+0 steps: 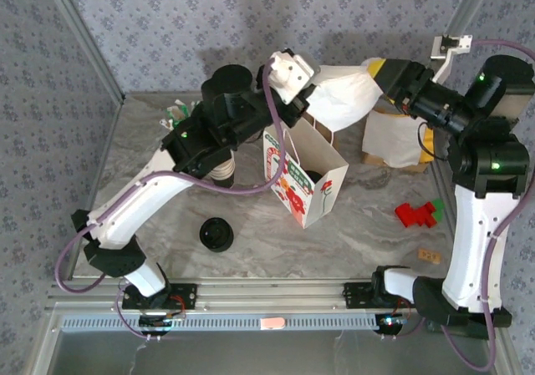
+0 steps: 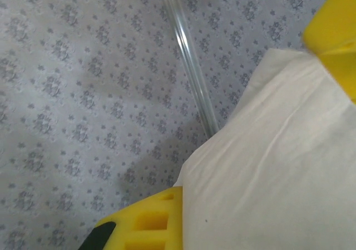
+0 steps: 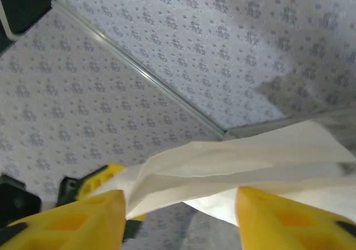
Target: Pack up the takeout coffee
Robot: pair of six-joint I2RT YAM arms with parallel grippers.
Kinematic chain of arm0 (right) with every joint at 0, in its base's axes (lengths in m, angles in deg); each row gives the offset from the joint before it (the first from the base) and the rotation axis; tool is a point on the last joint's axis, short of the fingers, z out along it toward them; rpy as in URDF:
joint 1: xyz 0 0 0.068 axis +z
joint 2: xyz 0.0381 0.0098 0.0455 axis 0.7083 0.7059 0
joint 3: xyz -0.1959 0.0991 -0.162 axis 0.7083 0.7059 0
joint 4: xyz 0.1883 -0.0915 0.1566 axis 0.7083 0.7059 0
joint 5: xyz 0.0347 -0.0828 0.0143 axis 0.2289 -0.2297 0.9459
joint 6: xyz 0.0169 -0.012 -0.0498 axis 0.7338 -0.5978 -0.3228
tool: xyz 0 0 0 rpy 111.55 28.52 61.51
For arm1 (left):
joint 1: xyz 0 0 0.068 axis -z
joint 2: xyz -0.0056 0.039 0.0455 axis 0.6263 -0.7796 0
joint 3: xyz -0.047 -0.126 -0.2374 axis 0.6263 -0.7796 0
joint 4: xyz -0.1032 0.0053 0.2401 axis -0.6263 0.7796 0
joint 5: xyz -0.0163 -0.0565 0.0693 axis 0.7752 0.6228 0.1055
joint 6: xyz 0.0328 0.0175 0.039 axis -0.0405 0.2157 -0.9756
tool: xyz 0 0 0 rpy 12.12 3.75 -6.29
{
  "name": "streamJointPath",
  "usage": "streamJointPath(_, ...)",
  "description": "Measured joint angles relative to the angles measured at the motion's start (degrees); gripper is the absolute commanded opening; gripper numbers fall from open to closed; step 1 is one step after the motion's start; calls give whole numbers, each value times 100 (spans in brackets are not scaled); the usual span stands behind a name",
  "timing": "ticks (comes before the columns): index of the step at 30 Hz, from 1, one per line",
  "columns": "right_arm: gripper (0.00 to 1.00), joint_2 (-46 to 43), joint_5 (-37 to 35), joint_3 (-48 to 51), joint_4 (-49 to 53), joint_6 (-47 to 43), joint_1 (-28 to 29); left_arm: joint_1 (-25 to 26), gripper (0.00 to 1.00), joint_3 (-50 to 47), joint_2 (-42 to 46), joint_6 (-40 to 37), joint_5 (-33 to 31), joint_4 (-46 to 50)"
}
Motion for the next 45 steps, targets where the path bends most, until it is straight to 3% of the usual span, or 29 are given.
streamJointPath(3,69,-398,-72,280,-52,-892,2,0,0,24,186,-4,-254,439)
streamJointPath(8,78,-1580,-42,1622,-614,-2555,4,-2,0,-101,485,-107,-752,780)
streamJointPath(13,78,-2393,-4,2485,-1012,-3663,57,-79,0,-4,555,-87,-890,960)
streamJointPath(22,77,-2529,-702,3375,-1307,-4116,57,-153,1,739,538,225,-756,1370)
streamJointPath(27,86,-2618,-352,3987,-1880,-4103,175,-258,1,1423,330,767,-531,1790)
streamJointPath(32,99,-2809,31,4806,-2872,-3853,739,-350,1,1991,39,1322,-315,2188)
streamJointPath(41,100,-2332,-673,5171,-4059,-4291,2463,-588,0,2347,-166,2288,-37,2413)
streamJointPath(45,100,-1893,-1102,5230,-4642,-4520,2868,-662,0,2380,-166,2549,0,2452)
